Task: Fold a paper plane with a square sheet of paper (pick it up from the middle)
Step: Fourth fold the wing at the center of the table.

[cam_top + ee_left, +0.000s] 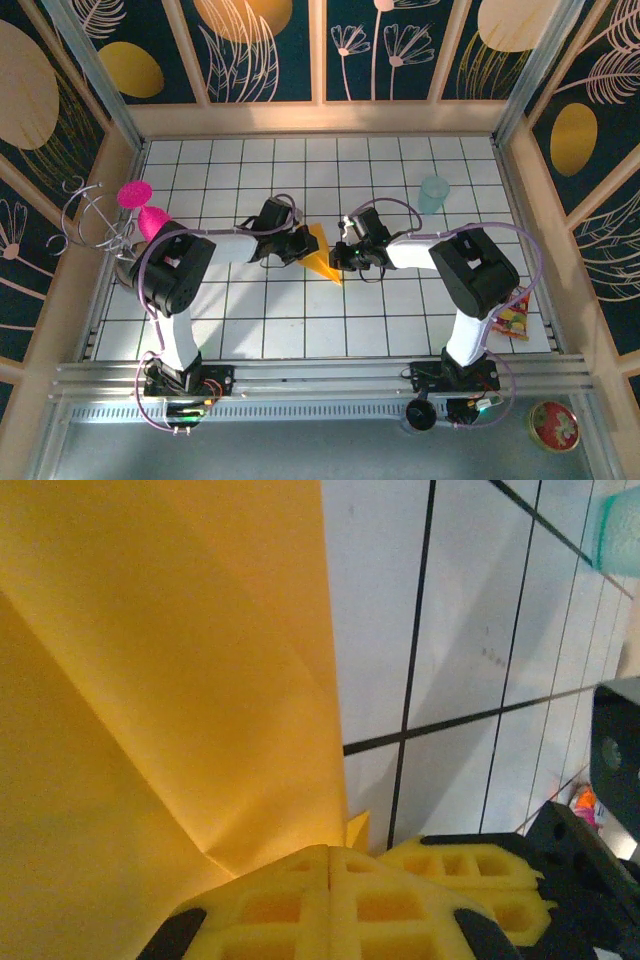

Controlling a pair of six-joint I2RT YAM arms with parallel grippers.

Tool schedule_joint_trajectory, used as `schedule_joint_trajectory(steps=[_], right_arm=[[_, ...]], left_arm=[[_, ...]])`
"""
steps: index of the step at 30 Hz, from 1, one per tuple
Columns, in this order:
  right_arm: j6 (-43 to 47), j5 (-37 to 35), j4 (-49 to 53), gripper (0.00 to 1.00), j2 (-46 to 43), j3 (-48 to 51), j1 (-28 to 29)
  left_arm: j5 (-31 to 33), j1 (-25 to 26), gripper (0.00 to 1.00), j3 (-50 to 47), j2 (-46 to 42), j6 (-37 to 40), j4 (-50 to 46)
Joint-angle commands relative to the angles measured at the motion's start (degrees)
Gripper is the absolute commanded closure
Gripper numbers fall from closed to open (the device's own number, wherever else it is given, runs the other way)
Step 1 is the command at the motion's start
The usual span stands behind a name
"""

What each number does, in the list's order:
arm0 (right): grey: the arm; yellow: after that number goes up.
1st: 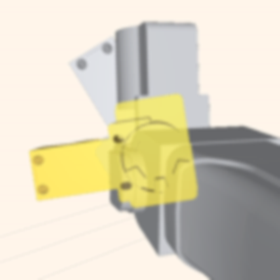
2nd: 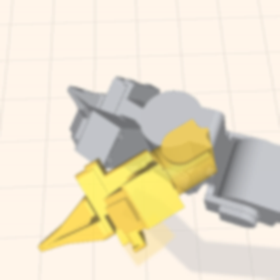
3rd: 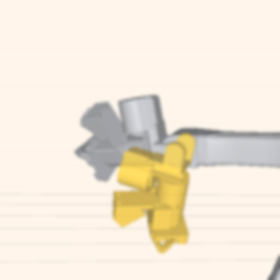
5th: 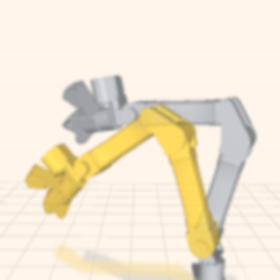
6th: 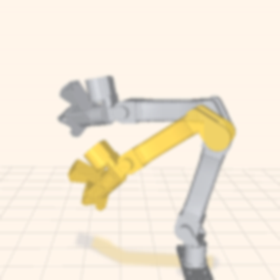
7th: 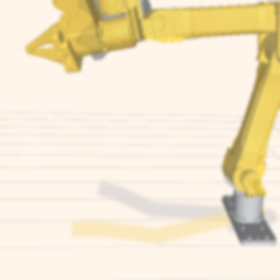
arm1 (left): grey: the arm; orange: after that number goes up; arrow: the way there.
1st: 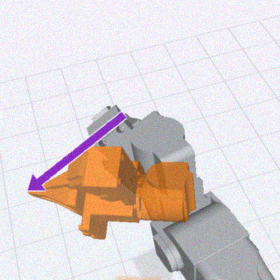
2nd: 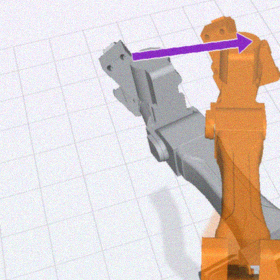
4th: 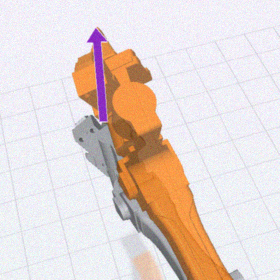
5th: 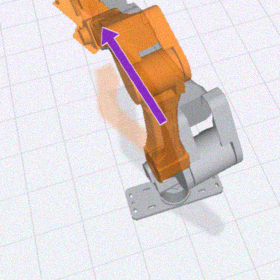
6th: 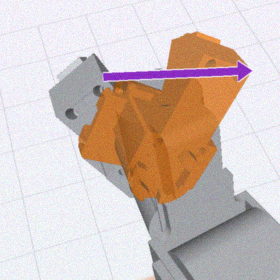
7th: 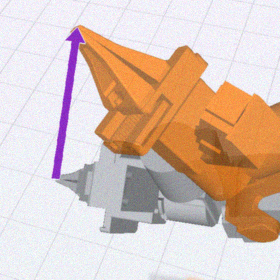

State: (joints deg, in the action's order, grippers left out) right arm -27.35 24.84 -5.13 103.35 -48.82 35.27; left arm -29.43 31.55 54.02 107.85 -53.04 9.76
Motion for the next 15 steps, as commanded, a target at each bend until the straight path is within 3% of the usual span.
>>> schedule_joint_trajectory(steps=[1, 15], right_arm=[[-0.07, -2.26, 3.59, 1.0, 1.77, -0.58, 0.42], [-0.37, 0.23, 0.87, 1.0, -1.51, 0.04, 0.24]], left_arm=[[-1.54, 1.01, 0.99, 0.68, 1.52, -0.44, 1.67], [5.47, 1.39, 1.0, 4.35, 6.97, 0.87, -8.25]])
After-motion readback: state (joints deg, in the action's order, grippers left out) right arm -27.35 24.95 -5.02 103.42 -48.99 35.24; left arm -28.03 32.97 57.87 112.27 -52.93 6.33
